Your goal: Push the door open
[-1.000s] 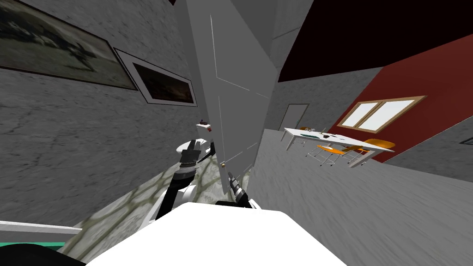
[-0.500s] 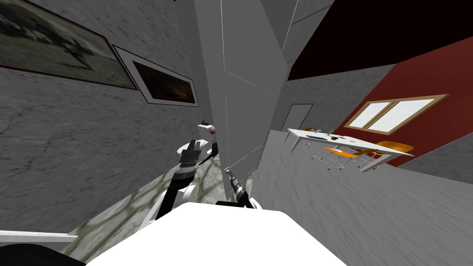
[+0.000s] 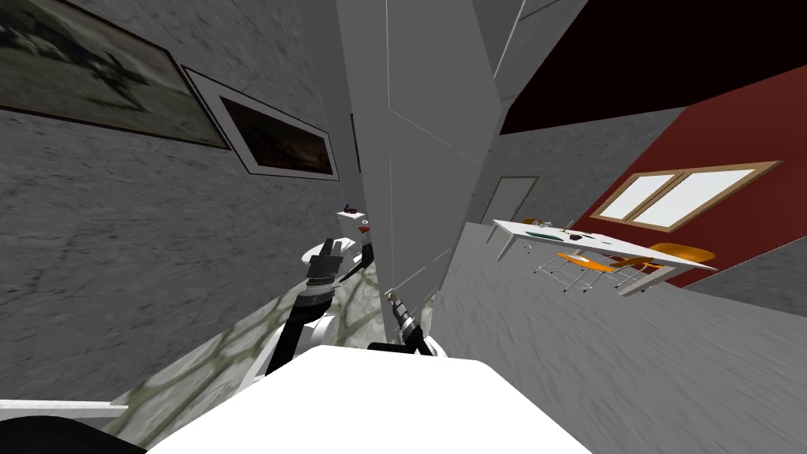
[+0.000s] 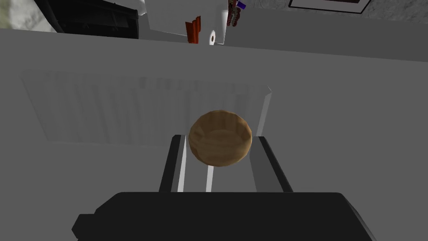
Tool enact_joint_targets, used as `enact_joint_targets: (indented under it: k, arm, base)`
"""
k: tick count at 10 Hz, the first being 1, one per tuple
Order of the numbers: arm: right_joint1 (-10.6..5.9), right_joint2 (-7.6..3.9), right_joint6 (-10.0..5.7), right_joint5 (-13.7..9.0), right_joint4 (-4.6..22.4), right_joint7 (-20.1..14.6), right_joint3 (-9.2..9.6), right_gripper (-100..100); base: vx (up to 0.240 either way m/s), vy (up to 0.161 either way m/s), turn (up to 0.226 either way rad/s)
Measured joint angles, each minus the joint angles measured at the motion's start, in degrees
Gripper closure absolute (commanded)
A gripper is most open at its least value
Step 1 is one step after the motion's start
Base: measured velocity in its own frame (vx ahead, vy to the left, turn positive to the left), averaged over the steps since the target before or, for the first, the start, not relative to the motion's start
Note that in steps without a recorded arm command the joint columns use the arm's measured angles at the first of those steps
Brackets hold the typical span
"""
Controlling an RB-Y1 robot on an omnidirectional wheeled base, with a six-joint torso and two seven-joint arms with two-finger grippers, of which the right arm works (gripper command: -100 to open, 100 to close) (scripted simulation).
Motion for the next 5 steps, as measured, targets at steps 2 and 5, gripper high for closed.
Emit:
enact_joint_targets:
  k: [2,5]
  arm:
    - [0.16,-0.11,0.10,0.01,0.13,-0.01,0.04,100]
    - [0.52,-0.75,0.18,-0.16,0.27,0.22,-0.83,100]
  base:
    - [-0.005,-0.004,-0.002]
    - [0.087,0.148,-0.037]
